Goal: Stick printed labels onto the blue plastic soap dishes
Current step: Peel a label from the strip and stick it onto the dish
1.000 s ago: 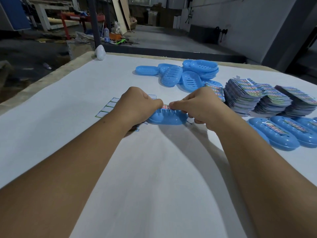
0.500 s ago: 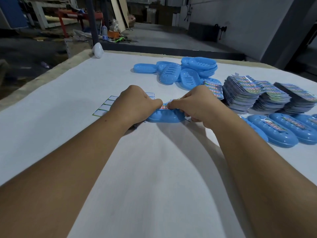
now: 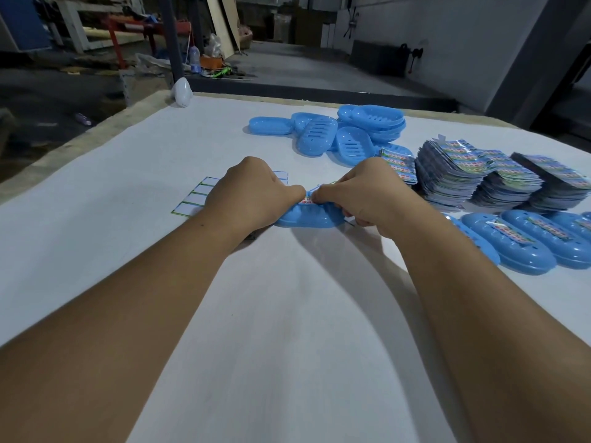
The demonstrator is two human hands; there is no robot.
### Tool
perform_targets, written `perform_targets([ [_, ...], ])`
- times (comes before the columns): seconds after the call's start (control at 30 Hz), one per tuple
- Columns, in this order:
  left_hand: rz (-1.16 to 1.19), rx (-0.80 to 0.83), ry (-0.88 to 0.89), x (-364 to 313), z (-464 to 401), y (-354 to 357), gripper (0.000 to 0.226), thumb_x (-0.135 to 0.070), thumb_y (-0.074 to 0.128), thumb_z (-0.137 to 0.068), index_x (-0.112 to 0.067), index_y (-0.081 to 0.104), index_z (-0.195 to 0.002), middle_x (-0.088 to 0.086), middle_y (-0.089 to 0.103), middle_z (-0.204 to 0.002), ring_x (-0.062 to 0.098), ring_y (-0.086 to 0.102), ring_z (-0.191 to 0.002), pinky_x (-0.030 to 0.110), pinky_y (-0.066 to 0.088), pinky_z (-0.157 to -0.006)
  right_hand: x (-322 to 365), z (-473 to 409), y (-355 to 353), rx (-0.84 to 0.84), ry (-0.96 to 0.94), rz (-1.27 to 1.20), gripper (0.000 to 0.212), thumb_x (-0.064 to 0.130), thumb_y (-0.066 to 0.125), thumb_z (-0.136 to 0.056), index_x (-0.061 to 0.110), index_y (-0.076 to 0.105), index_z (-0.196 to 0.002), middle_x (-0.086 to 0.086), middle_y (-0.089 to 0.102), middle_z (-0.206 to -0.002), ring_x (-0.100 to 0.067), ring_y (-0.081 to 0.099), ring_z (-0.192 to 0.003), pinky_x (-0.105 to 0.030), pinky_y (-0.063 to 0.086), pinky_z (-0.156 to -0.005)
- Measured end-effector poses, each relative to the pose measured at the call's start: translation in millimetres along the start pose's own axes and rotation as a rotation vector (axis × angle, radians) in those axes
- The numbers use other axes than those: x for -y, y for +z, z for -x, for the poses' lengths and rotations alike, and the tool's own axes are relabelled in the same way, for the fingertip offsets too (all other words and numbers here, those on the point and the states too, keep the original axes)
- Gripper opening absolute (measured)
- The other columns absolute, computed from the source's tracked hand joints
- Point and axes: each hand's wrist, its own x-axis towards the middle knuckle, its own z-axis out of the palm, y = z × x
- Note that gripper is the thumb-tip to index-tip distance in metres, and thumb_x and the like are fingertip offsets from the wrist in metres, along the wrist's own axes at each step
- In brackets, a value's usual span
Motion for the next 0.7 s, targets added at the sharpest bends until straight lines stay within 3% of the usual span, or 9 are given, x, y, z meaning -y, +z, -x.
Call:
perform_targets([
  [0.17,-0.066,-0.031,0.016,-0.9,-0.9,2.7,0.035,-0.049,0.069,-0.074,-0.015,0.068,-0.078,-0.001,0.059,-0.068,0.025,0.058,-0.072,0.03,0.036,-0.058,-0.5,-0.8,1.0,-0.011,-0.013,0.027,0.048,0.038,0.081,-0.068,-0.005,0.075,-0.089,-0.005,0.05,-0.054,-0.013,0.032,-0.032,-0.028,0.036,-0.051],
  [0.27,-0.117,-0.049,0.026,-1.3,-1.1,3.4,0.039,-0.054,0.067,-0.072,-0.017,0.069,-0.083,0.002,0.066,-0.077,0.026,0.063,-0.078,0.031,0.043,-0.062,1.1,0.5,1.8,-0.018,-0.023,0.056,0.05,0.042,0.082,-0.069,-0.003,0.076,-0.089,-0.005,0.052,-0.053,-0.016,0.037,-0.038,-0.029,0.038,-0.052],
  [0.4,-0.132,-0.044,0.029,-2.4,0.2,2.9,0.037,-0.055,0.067,-0.072,-0.018,0.07,-0.08,-0.001,0.067,-0.074,0.023,0.064,-0.077,0.031,0.045,-0.062,2.7,3.5,2.3,-0.036,-0.044,0.116,0.05,0.049,0.082,-0.07,0.001,0.076,-0.085,-0.004,0.052,-0.056,-0.019,0.043,-0.05,-0.028,0.037,-0.052],
  [0.57,-0.102,-0.031,0.028,-3.7,2.5,1.7,0.035,-0.054,0.069,-0.073,-0.019,0.068,-0.071,-0.006,0.064,-0.068,0.02,0.064,-0.074,0.029,0.042,-0.06,4.4,6.3,1.0,-0.041,-0.069,0.179,0.048,0.051,0.08,-0.073,0.005,0.07,-0.078,-0.004,0.051,-0.057,-0.018,0.043,-0.05,-0.028,0.037,-0.053],
  [0.7,-0.076,-0.031,0.041,-3.3,3.4,0.9,0.036,-0.056,0.071,-0.073,-0.02,0.07,-0.069,-0.008,0.066,-0.067,0.017,0.064,-0.072,0.029,0.05,-0.062,5.0,8.1,0.0,-0.045,-0.077,0.223,0.049,0.054,0.079,-0.073,0.008,0.064,-0.072,-0.005,0.053,-0.054,-0.021,0.048,-0.05,-0.03,0.043,-0.056],
])
